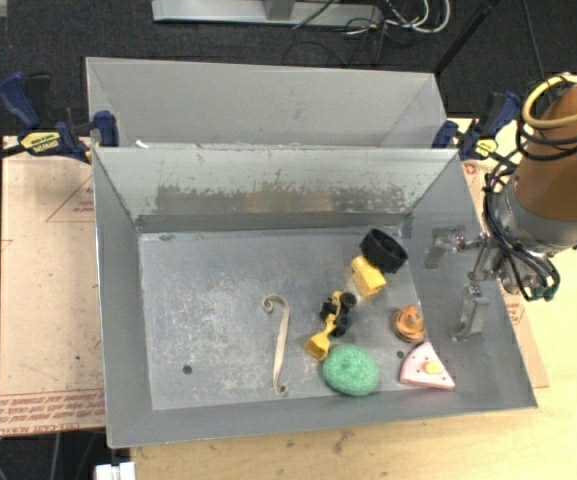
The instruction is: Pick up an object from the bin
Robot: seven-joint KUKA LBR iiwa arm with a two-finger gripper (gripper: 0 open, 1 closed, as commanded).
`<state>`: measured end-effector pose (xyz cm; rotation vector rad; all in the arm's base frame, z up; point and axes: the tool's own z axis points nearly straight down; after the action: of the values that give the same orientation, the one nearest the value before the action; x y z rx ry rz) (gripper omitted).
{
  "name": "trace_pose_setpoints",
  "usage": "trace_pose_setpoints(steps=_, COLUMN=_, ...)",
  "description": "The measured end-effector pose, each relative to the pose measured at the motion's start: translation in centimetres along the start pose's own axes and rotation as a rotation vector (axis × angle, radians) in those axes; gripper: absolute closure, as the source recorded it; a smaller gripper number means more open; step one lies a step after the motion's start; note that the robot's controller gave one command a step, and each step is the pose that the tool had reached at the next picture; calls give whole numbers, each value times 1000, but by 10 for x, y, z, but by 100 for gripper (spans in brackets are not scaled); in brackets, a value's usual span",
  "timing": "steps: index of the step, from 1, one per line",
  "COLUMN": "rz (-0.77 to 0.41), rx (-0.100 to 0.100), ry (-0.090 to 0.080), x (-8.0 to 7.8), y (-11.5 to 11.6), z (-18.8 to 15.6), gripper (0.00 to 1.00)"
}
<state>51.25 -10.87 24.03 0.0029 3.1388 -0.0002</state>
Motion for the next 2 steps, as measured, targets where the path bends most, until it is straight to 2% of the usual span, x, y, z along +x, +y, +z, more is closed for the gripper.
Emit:
trace_pose_setpoints(steps=1, rz=2, rx=-4, ry=15, x=7, y=-4, z=35, gripper=0)
trace_pose_setpoints(steps=2, rz=2, rx=3, ry=-13, x=-31, y=-19, z=41, gripper=0)
